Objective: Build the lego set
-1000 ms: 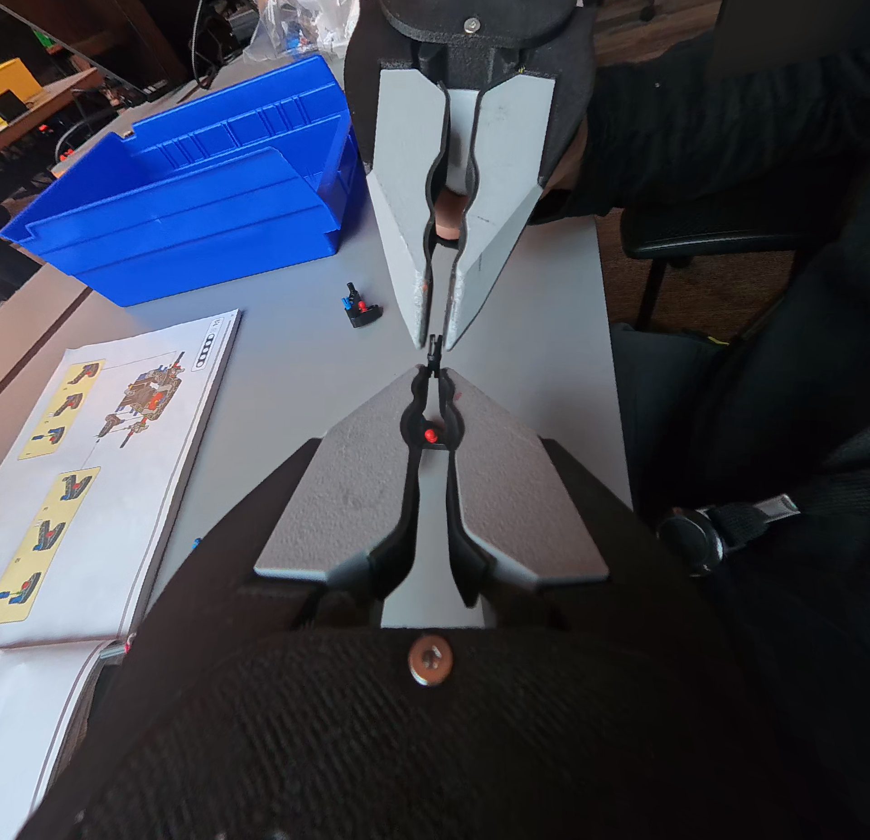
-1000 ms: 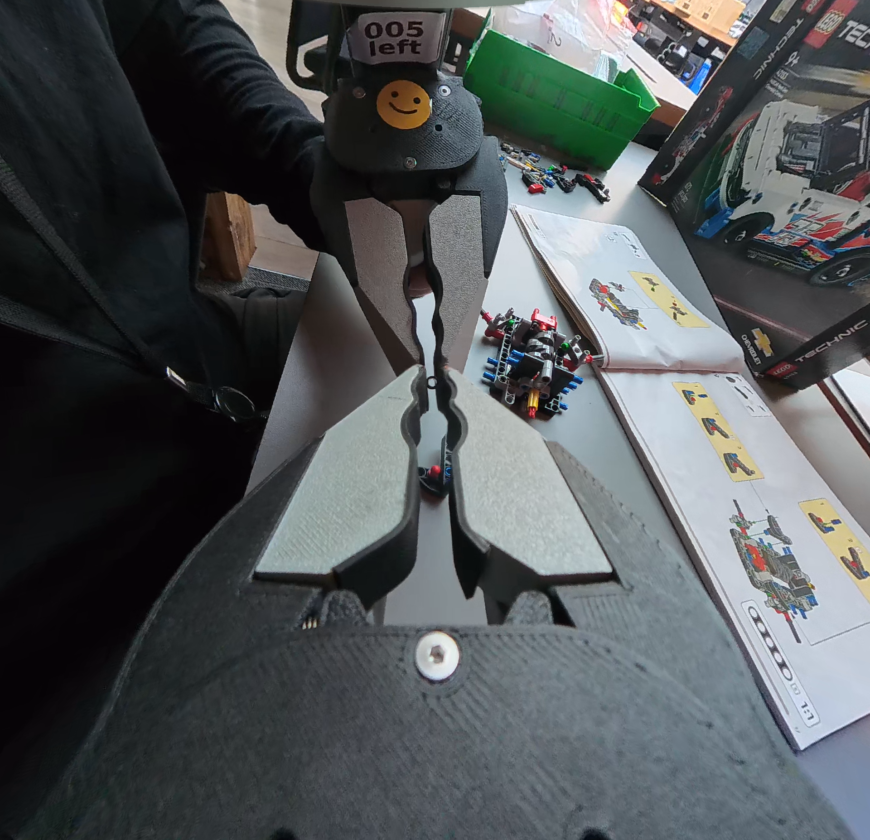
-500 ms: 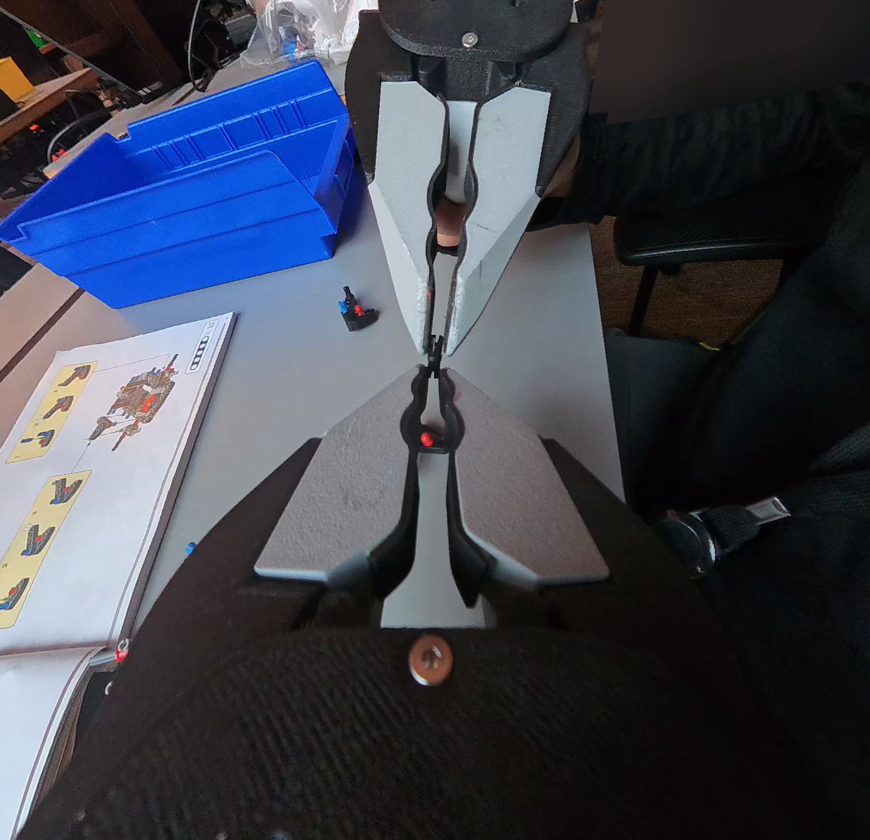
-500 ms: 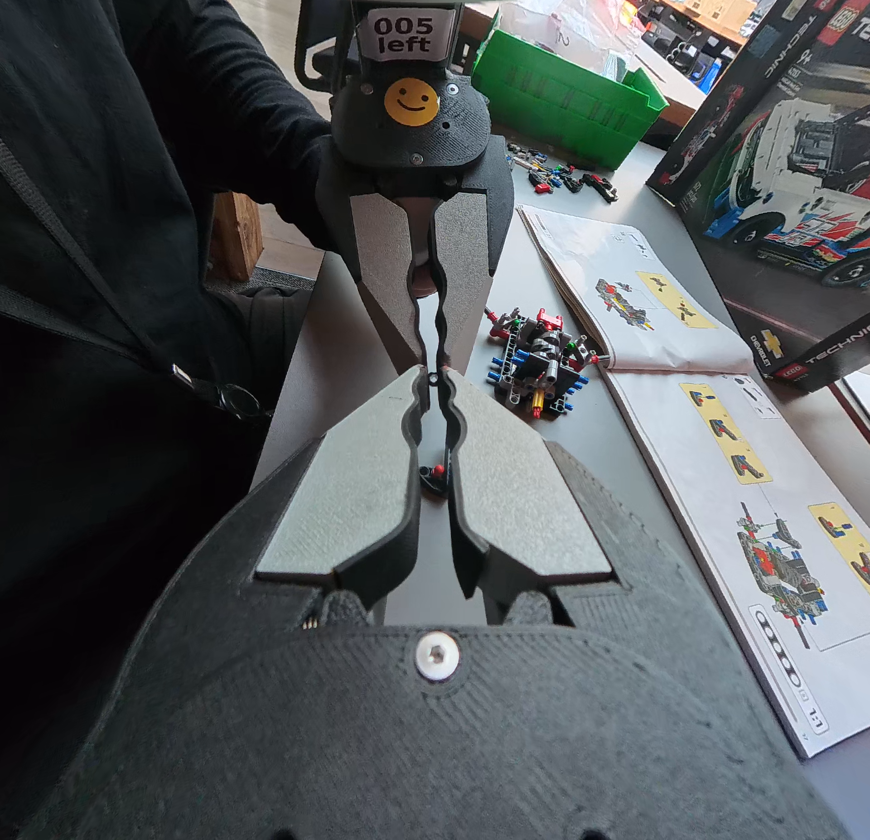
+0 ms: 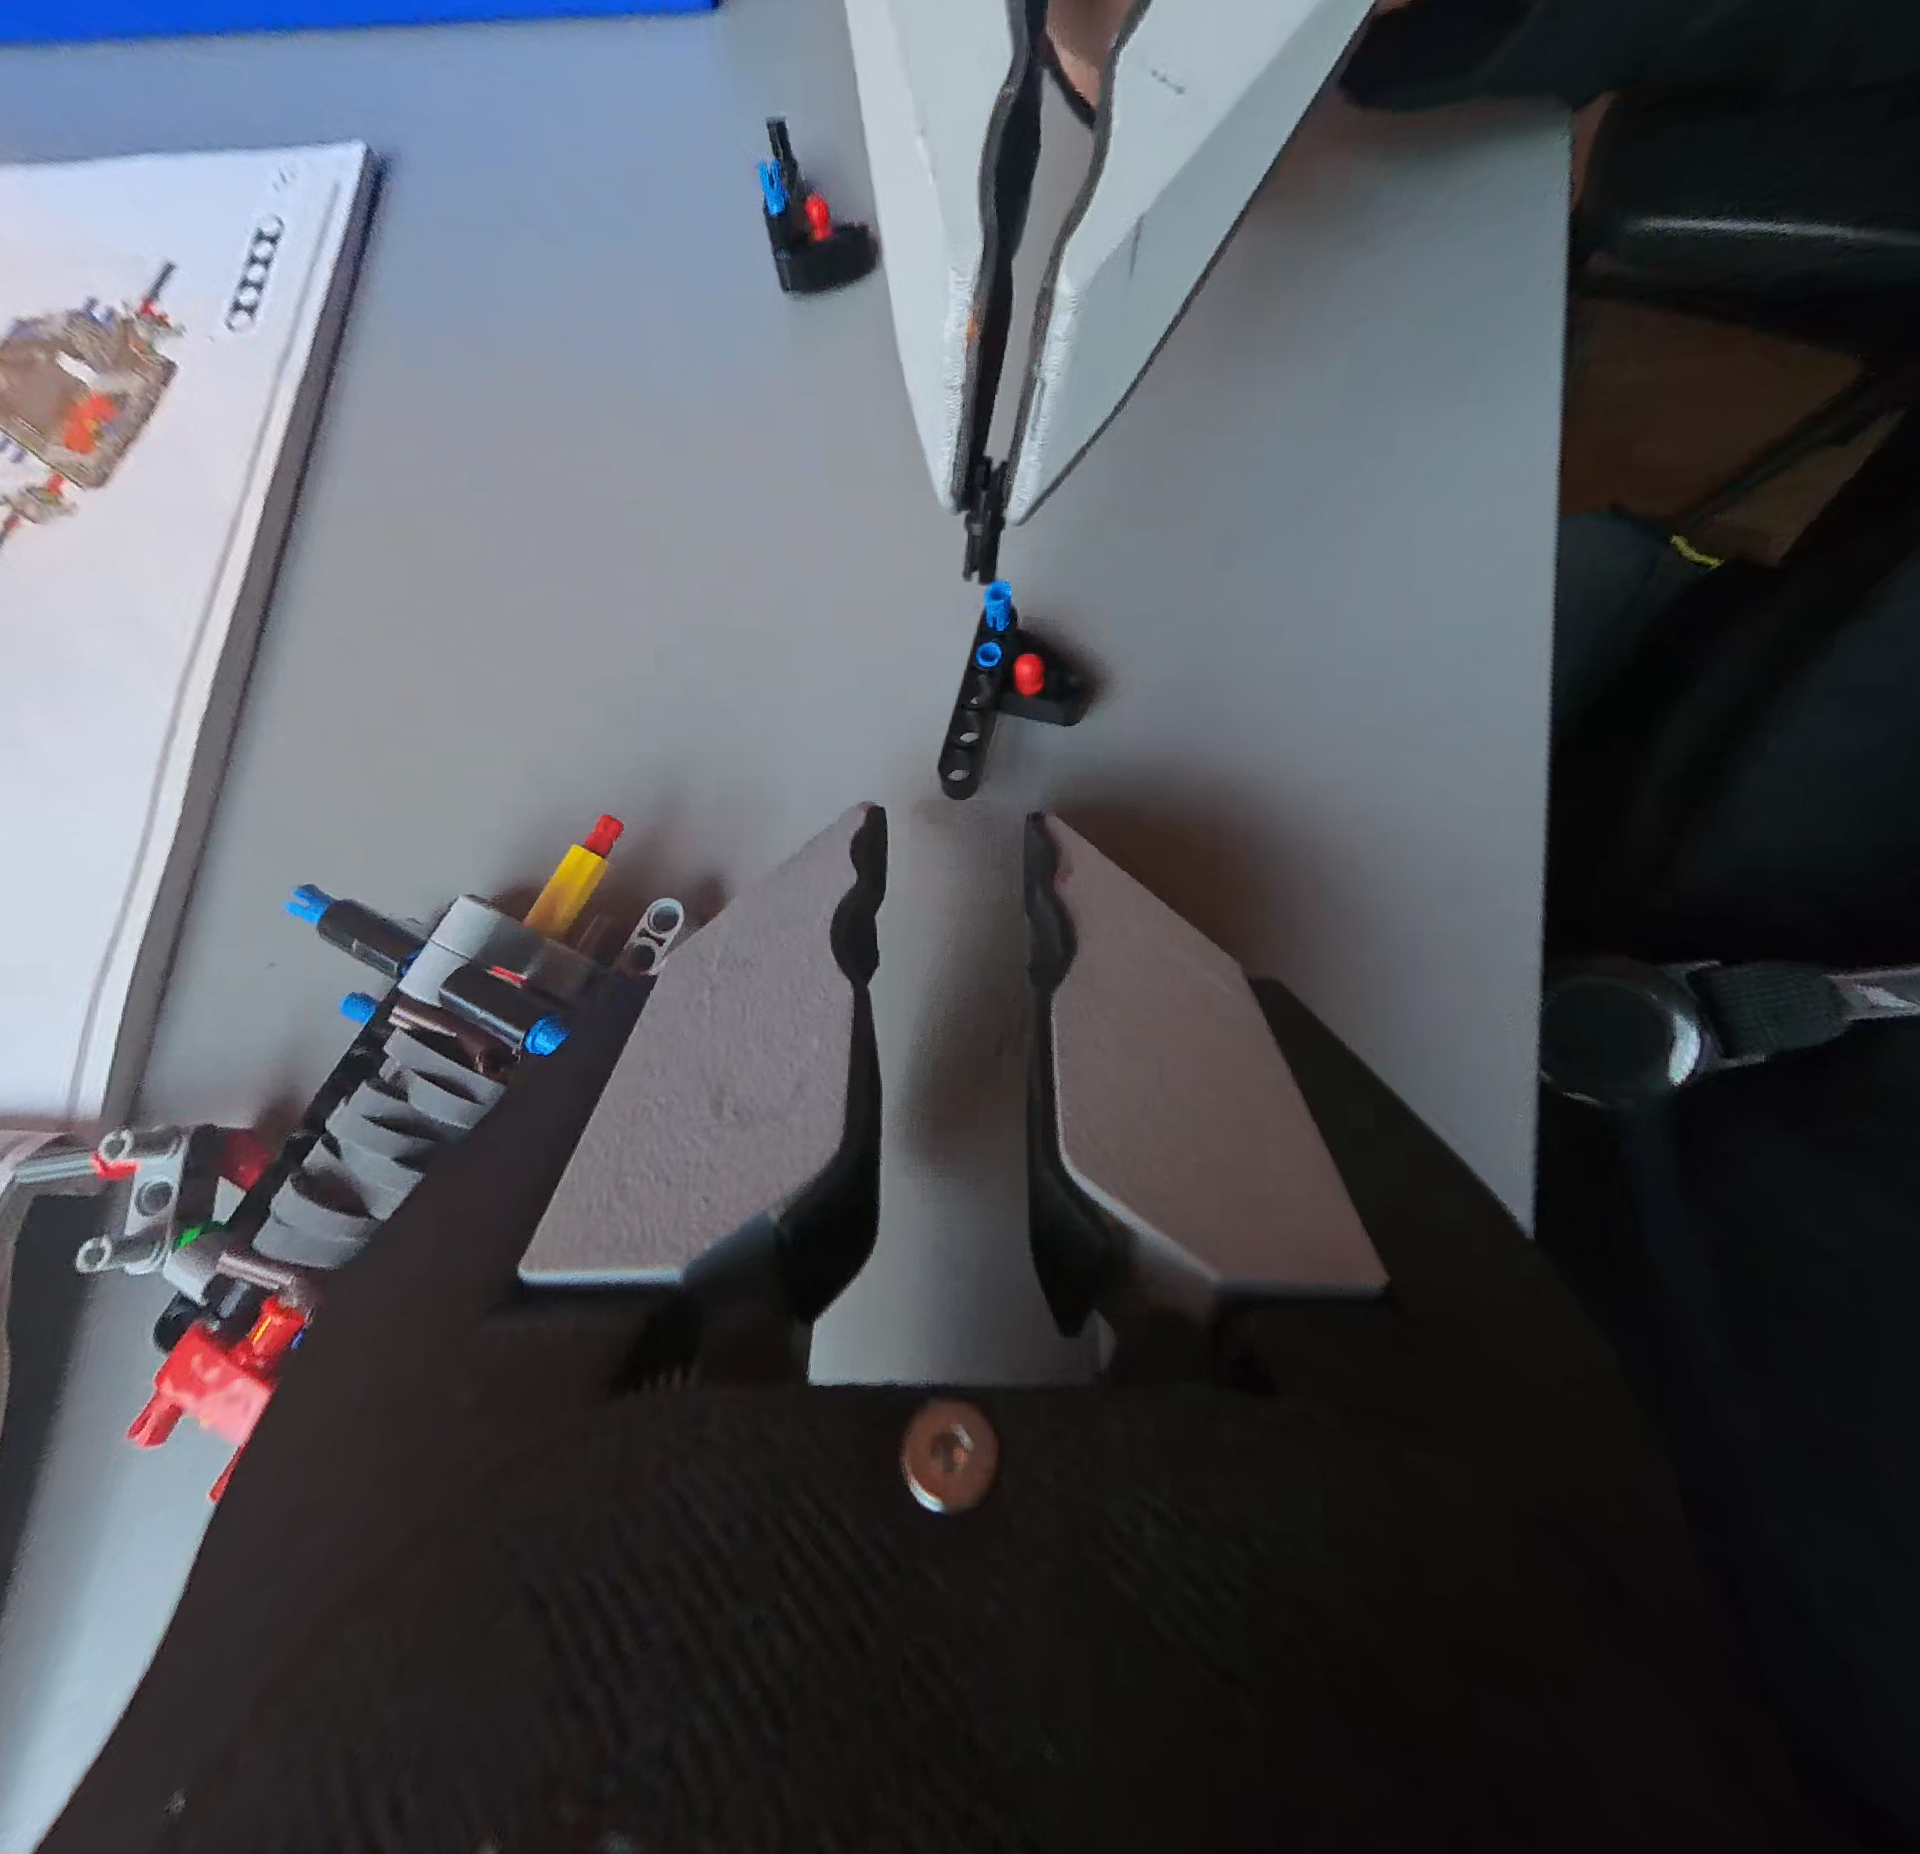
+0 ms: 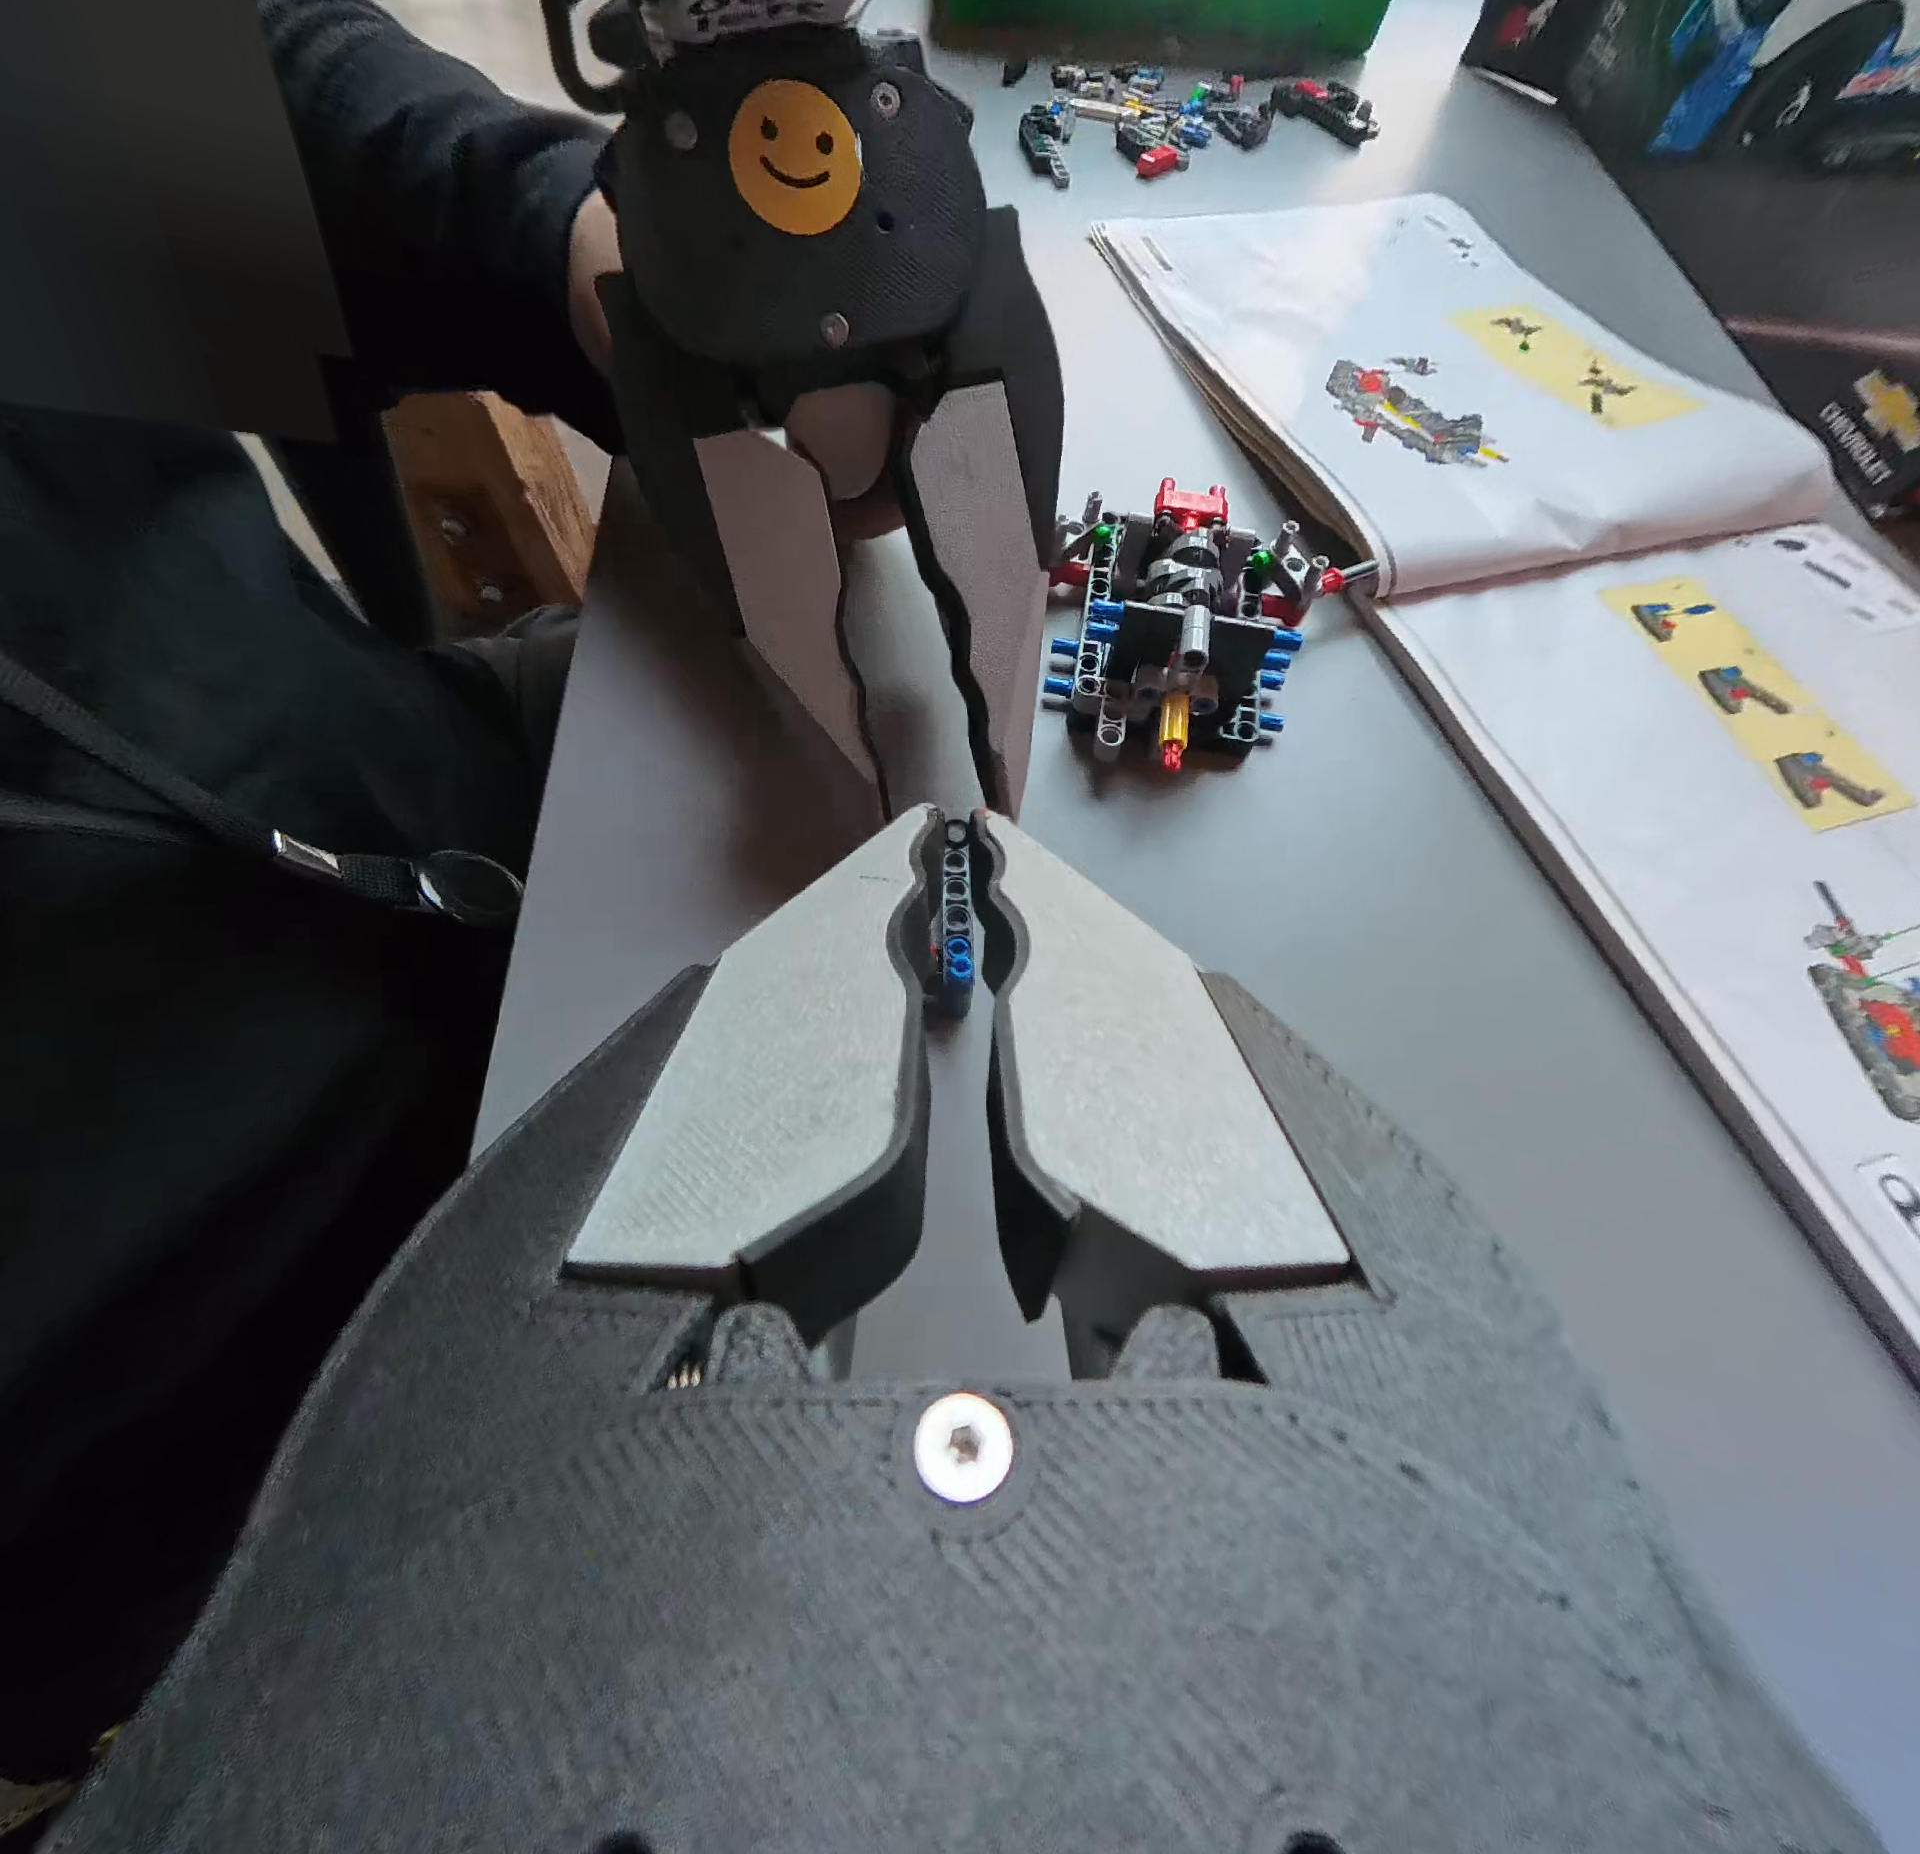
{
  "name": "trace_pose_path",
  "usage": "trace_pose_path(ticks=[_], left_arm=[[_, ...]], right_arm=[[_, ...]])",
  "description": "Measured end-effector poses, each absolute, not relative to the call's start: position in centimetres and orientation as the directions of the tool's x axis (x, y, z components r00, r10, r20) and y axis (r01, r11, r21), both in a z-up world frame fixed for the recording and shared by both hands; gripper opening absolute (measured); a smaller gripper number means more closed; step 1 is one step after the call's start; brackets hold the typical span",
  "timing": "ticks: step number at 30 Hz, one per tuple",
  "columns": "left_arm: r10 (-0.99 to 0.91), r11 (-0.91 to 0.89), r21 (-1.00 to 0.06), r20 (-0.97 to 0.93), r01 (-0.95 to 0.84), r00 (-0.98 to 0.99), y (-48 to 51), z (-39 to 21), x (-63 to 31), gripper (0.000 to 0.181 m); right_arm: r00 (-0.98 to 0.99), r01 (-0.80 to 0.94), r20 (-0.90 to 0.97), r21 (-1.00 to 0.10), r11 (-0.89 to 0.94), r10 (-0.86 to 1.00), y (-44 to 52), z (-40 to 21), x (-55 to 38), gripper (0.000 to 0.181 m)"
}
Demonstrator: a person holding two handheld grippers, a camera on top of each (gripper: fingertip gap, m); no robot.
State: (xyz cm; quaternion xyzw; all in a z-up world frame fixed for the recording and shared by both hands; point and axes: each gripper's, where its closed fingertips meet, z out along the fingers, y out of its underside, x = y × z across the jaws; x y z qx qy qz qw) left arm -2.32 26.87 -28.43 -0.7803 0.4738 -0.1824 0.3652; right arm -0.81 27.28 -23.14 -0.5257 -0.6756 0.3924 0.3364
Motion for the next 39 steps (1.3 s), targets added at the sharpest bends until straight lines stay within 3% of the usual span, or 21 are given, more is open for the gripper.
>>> trace_pose_path(ticks=[5, 12, 26, 39], left_arm=[[-0.890, -0.302, -0.722, -0.021, -0.623, 0.456, 27.3, -29.1, -1.7, 0.017], [-0.902, -0.323, -0.722, 0.038, -0.612, 0.431, 27.3, -29.2, -1.2, 0.005], [-0.905, -0.222, -0.783, -0.056, -0.580, 0.422, 27.3, -27.7, -0.9, 0.004], [-0.916, -0.244, -0.773, -0.014, -0.586, 0.400, 27.2, -28.0, -0.6, 0.004]], right_arm=[[-0.220, 0.476, -0.064, -0.878, 0.050, 0.974, 27.7, -23.9, -1.6, 0.001], [-0.253, 0.516, -0.086, -0.855, 0.059, 0.964, 27.2, -25.4, -2.2, 0.001], [-0.305, 0.478, 0.053, -0.855, 0.201, 0.951, 26.8, -25.0, -2.1, 0.000], [-0.421, 0.509, 0.214, -0.748, 0.425, 0.882, 26.7, -25.7, -1.9, 0.000]])
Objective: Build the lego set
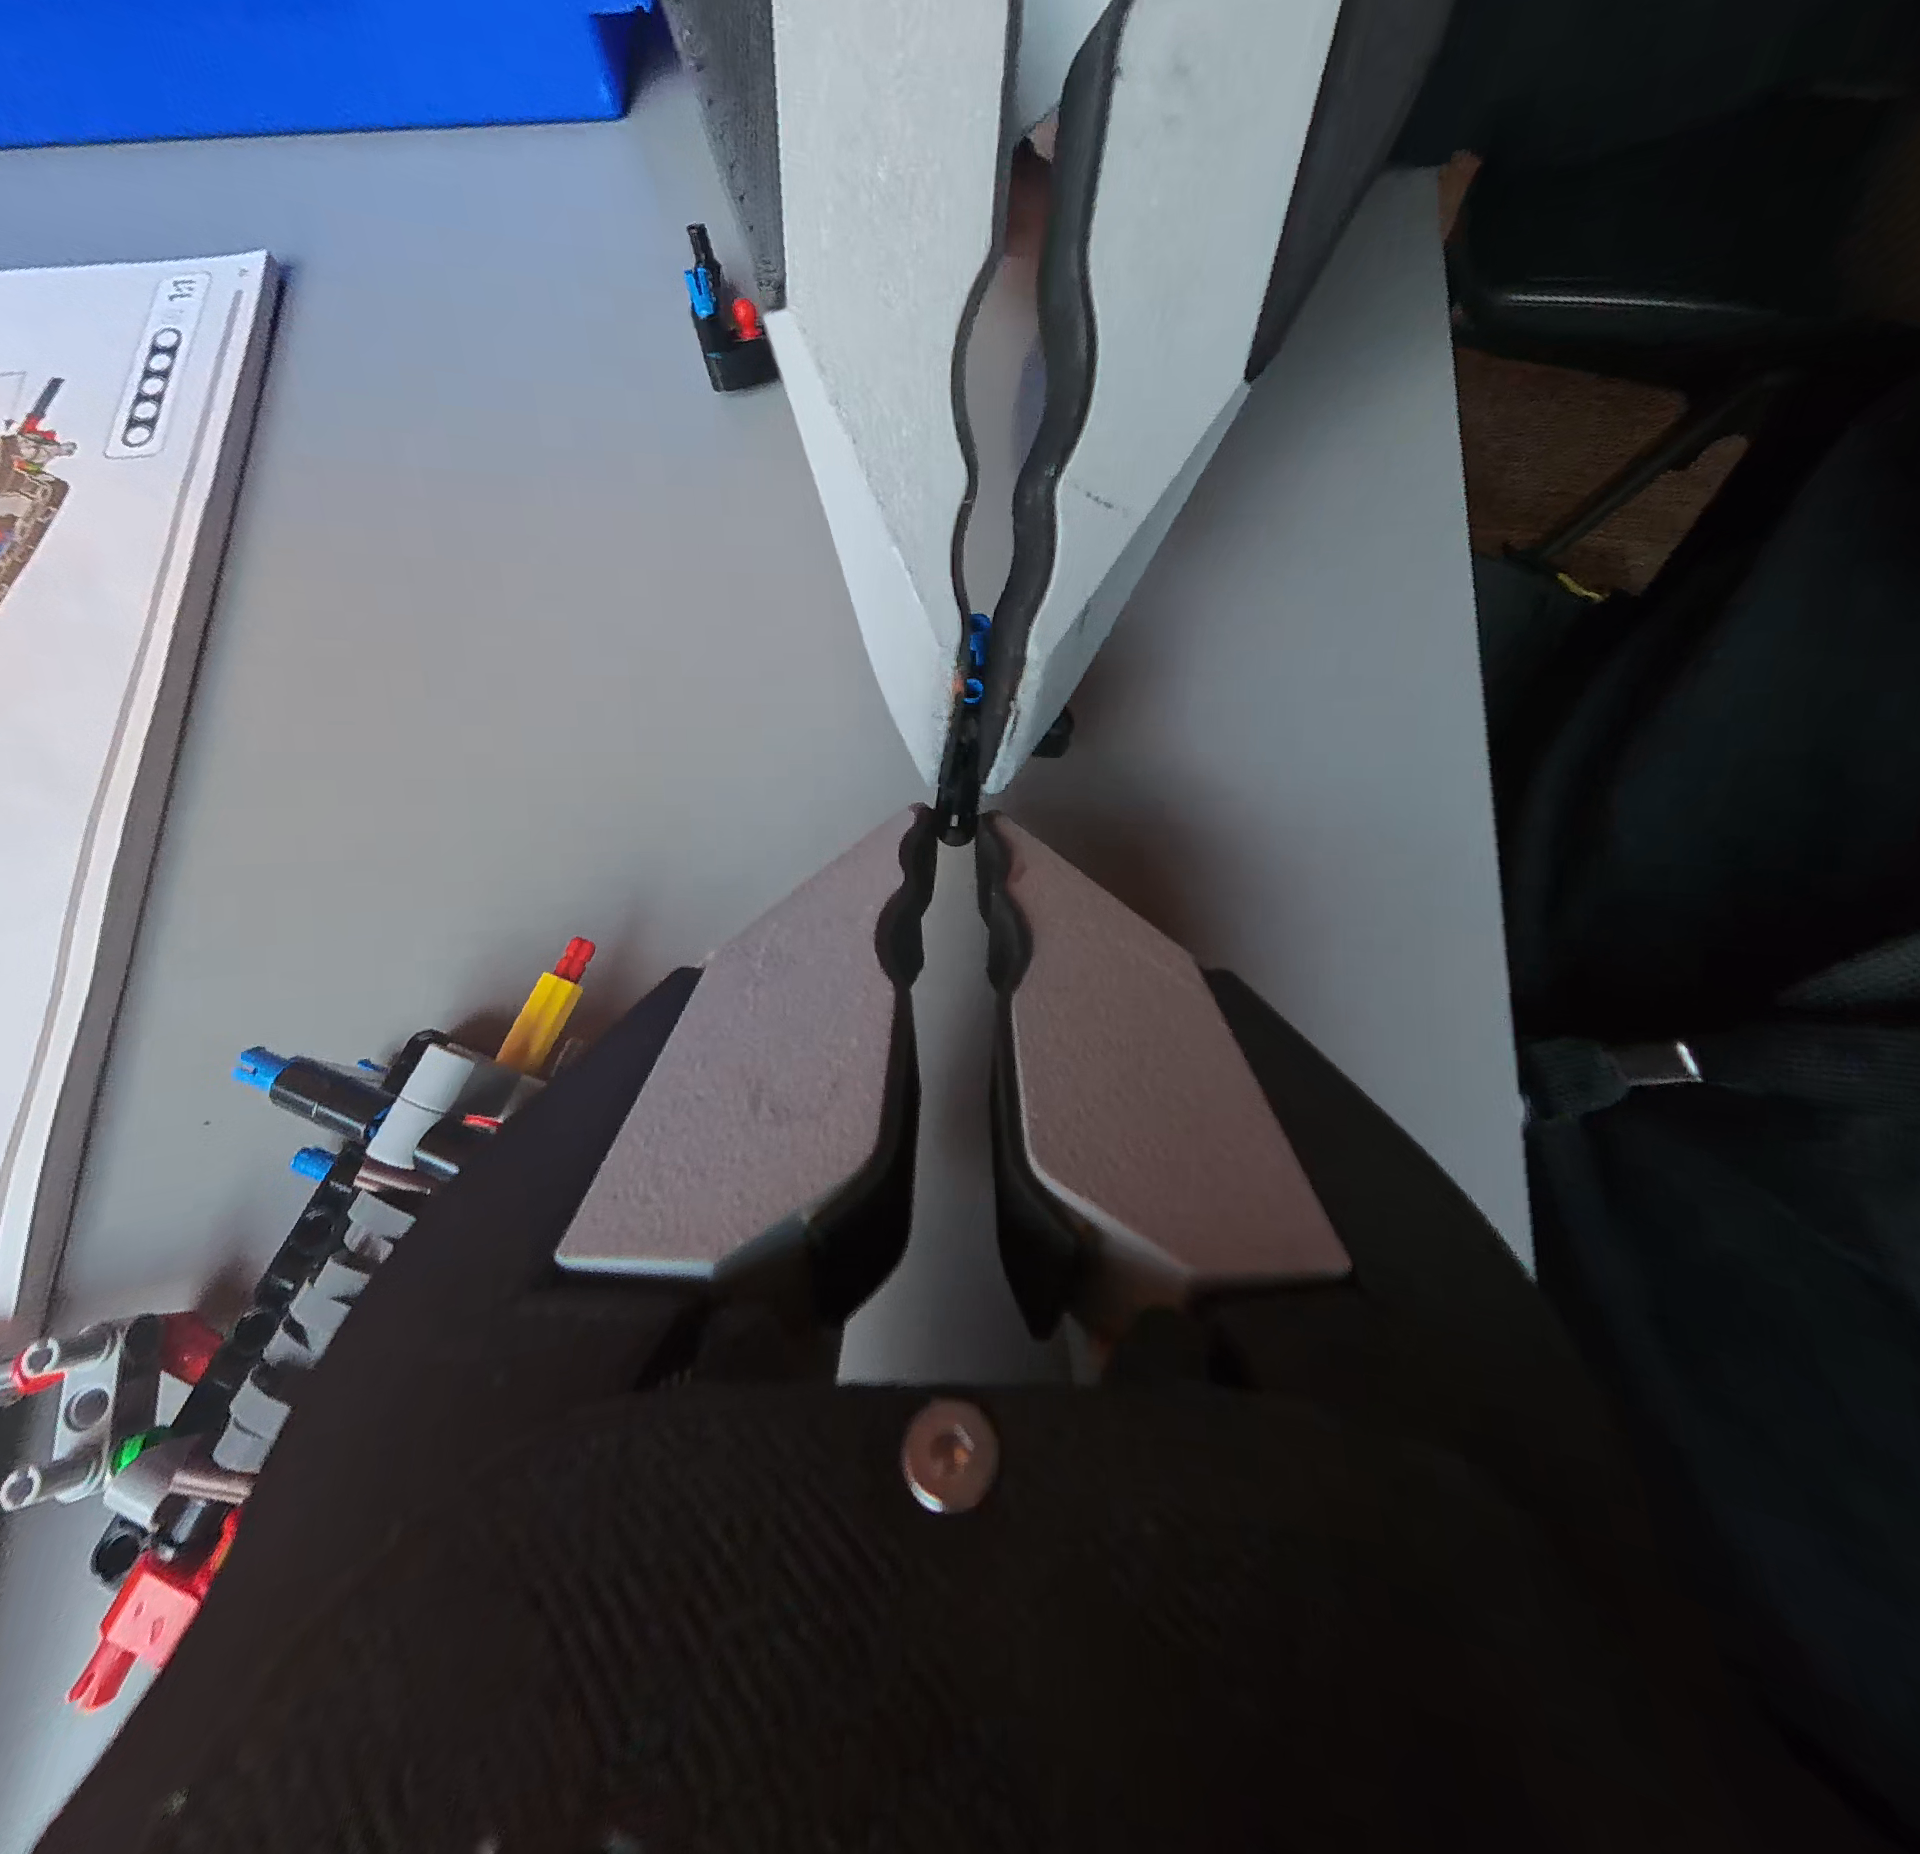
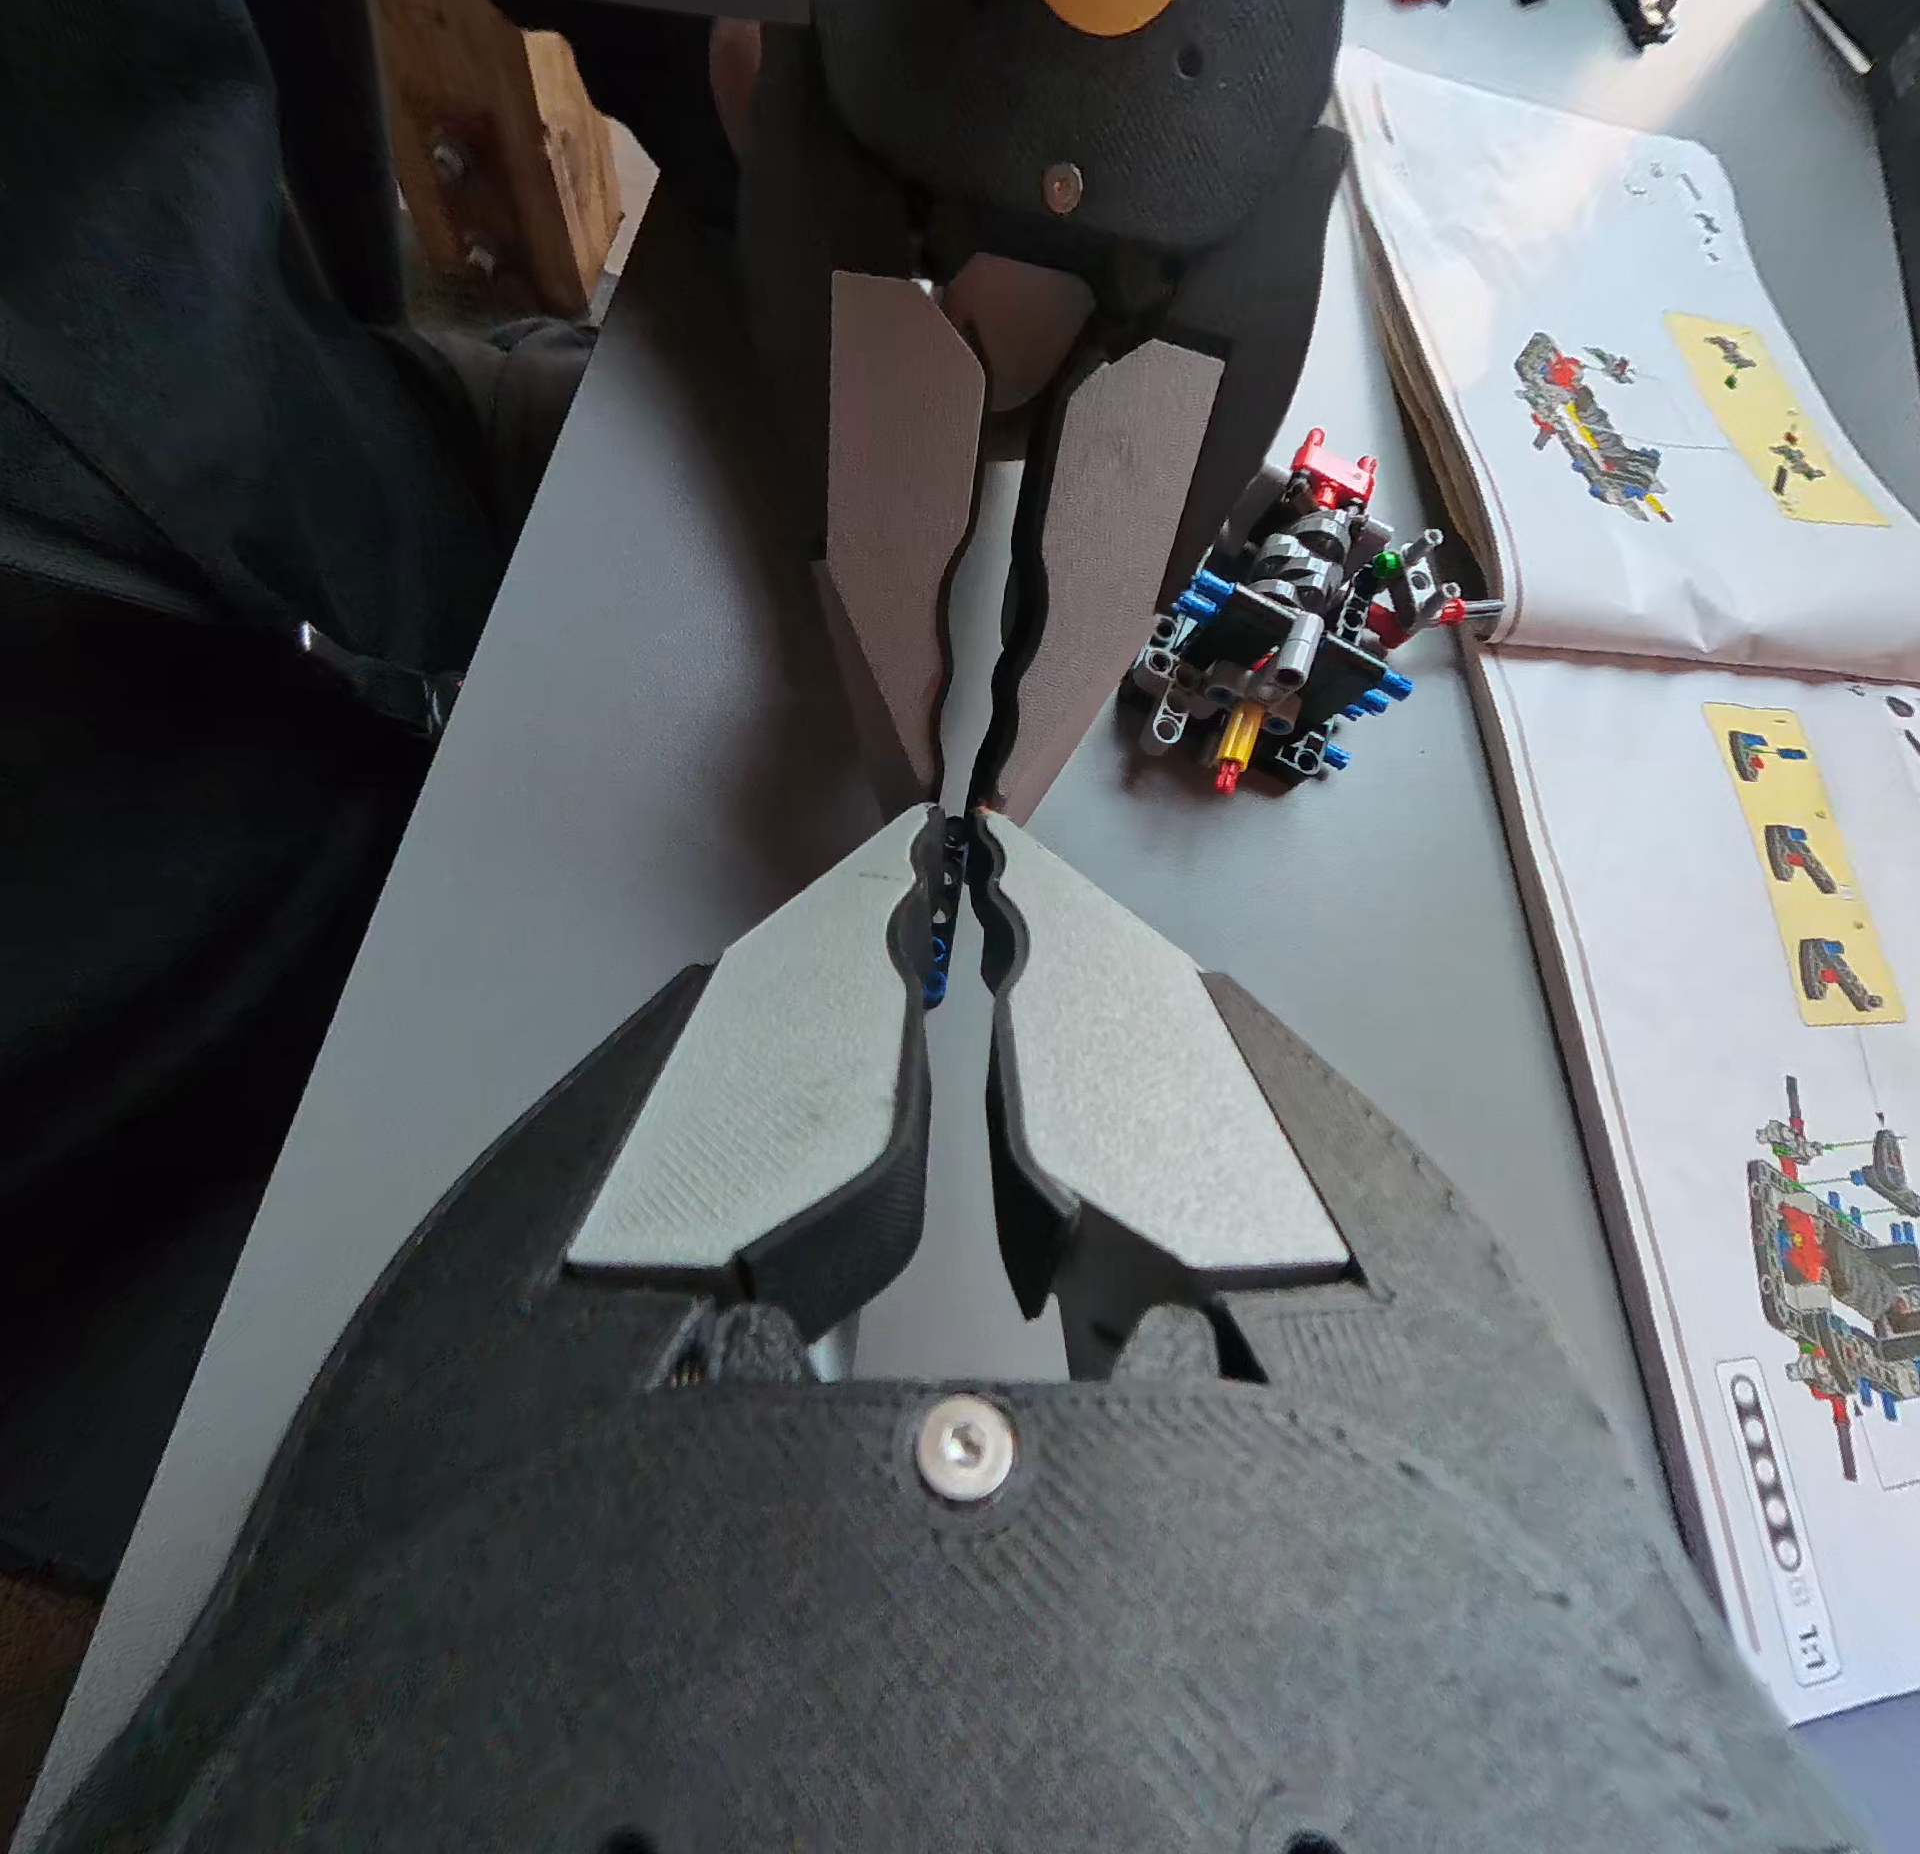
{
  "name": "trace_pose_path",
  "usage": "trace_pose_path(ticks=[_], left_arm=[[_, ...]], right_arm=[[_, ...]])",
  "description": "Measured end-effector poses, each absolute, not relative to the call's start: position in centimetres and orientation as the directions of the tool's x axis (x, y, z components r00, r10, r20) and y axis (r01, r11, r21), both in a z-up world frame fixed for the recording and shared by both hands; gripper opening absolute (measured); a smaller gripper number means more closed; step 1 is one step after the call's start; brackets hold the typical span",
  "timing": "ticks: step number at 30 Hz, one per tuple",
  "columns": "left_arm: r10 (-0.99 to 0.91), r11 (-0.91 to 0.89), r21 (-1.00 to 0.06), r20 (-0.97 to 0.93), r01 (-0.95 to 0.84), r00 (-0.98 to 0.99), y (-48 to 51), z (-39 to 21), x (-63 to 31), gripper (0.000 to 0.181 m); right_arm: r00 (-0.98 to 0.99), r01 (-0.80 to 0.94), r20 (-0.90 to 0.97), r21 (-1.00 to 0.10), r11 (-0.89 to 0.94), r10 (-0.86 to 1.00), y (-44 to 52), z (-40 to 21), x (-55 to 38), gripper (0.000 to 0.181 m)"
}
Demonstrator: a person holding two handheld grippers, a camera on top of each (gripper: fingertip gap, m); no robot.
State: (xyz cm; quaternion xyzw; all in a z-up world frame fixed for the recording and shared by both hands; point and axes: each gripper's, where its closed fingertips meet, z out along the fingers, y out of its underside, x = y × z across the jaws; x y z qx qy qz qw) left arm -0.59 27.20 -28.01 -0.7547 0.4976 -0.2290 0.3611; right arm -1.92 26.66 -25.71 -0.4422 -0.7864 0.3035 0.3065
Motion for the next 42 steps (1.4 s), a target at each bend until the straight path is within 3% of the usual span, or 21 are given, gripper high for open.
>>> trace_pose_path(ticks=[3, 6, 9, 14, 17, 22, 26, 29, 33, 35, 38, 42], left_arm=[[-0.914, -0.259, -0.769, -0.001, -0.584, 0.407, 27.4, -28.1, -0.7, 0.004], [-0.911, -0.256, -0.802, 0.013, -0.541, 0.411, 27.4, -27.3, -0.8, 0.004], [-0.896, -0.296, -0.756, 0.006, -0.584, 0.445, 27.9, -28.4, -1.8, 0.004], [-0.886, -0.308, -0.722, -0.019, -0.619, 0.463, 27.8, -29.1, -2.1, 0.010], [-0.874, -0.359, -0.721, 0.039, -0.592, 0.484, 27.8, -29.1, -1.9, 0.019], [-0.868, -0.425, -0.714, 0.146, -0.556, 0.475, 25.5, -28.9, -0.7, 0.017], [-0.916, -0.292, -0.746, 0.038, -0.598, 0.400, 23.4, -28.4, 1.2, 0.018], [-0.911, -0.157, -0.798, -0.111, -0.582, 0.398, 24.2, -26.4, 1.0, 0.005], [-0.890, -0.200, -0.647, -0.194, -0.736, 0.413, 26.3, -27.3, -3.0, 0.023], [-0.888, -0.115, -0.604, -0.294, -0.789, 0.354, 27.7, -26.8, -4.0, 0.024], [-0.921, -0.052, -0.540, -0.299, -0.840, 0.249, 28.7, -26.6, -2.9, 0.051], [-0.951, 0.137, -0.441, -0.308, -0.887, 0.006, 28.7, -28.4, -1.3, 0.063]], right_arm=[[-0.430, 0.519, 0.221, -0.732, 0.440, 0.875, 26.8, -25.9, -2.0, 0.000], [-0.386, 0.468, 0.171, -0.811, 0.352, 0.906, 27.1, -24.8, -2.0, 0.000], [-0.340, 0.439, 0.105, -0.861, 0.256, 0.935, 27.9, -24.0, -1.2, 0.000], [-0.301, 0.477, 0.096, -0.846, 0.237, 0.949, 28.5, -25.1, -0.2, 0.001], [-0.304, 0.507, 0.075, -0.831, 0.228, 0.950, 28.4, -26.0, 0.3, 0.000], [-0.294, 0.530, 0.077, -0.816, 0.230, 0.953, 28.0, -26.1, 1.1, 0.001], [-0.239, 0.527, 0.070, -0.828, 0.190, 0.968, 28.5, -25.7, 2.4, 0.001], [-0.224, 0.511, 0.039, -0.846, 0.151, 0.974, 27.9, -25.1, 3.3, 0.001], [-0.215, 0.546, 0.053, -0.822, 0.165, 0.975, 27.2, -25.7, 3.9, 0.001], [-0.214, 0.548, 0.056, -0.820, 0.168, 0.975, 27.0, -25.7, 4.0, 0.001], [-0.213, 0.538, 0.045, -0.829, 0.155, 0.976, 26.7, -25.2, 4.2, 0.001], [-0.201, 0.529, 0.059, -0.834, 0.159, 0.978, 26.5, -24.5, 4.8, 0.001]])
